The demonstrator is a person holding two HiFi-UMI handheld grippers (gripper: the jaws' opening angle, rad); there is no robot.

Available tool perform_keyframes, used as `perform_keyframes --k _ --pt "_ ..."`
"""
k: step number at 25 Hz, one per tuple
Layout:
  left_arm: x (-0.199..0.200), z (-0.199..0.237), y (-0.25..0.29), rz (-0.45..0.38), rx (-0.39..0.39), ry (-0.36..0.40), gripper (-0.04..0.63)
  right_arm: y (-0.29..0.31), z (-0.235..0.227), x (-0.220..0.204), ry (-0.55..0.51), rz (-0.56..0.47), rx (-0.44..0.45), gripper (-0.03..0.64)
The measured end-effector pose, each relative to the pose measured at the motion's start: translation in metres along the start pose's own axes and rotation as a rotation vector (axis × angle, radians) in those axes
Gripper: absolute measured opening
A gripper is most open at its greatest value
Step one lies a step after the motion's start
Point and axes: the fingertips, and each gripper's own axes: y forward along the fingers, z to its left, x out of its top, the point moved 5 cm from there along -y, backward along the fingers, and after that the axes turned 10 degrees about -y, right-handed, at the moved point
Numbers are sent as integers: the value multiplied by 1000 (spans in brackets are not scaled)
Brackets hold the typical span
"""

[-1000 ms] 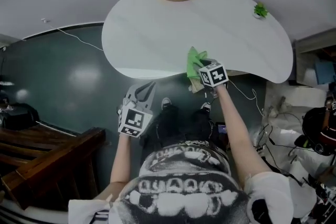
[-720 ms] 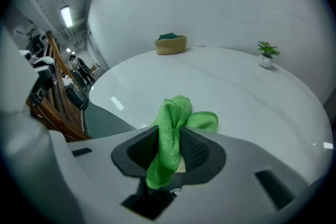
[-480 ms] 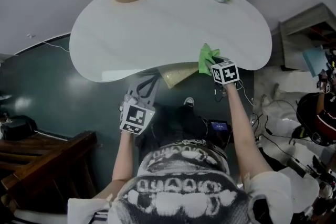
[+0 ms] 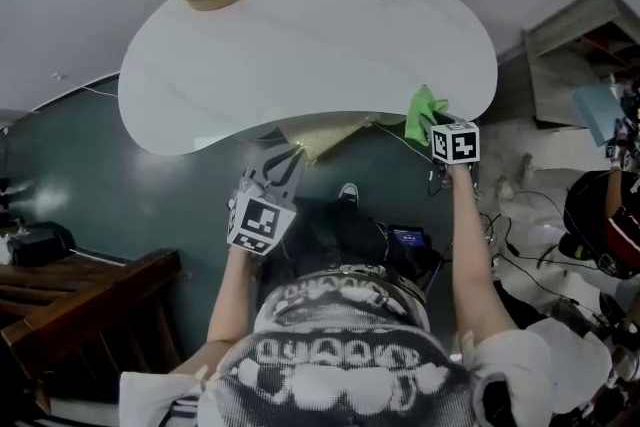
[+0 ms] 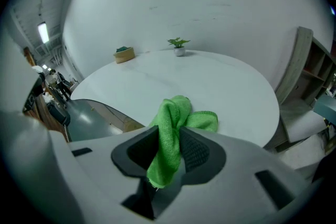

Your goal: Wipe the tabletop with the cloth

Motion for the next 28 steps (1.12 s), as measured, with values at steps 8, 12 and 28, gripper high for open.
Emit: perform_keyframes --k 8,12,28 --pt "18 -33 18 6 -22 26 18 -19 -30 -24 53 -40 -12 121" --pt "25 -50 21 1 -31 37 18 -22 -29 -25 49 -63 -3 121" --pt "4 -49 -23 14 -24 36 18 -67 67 -37 124 -179 47 121"
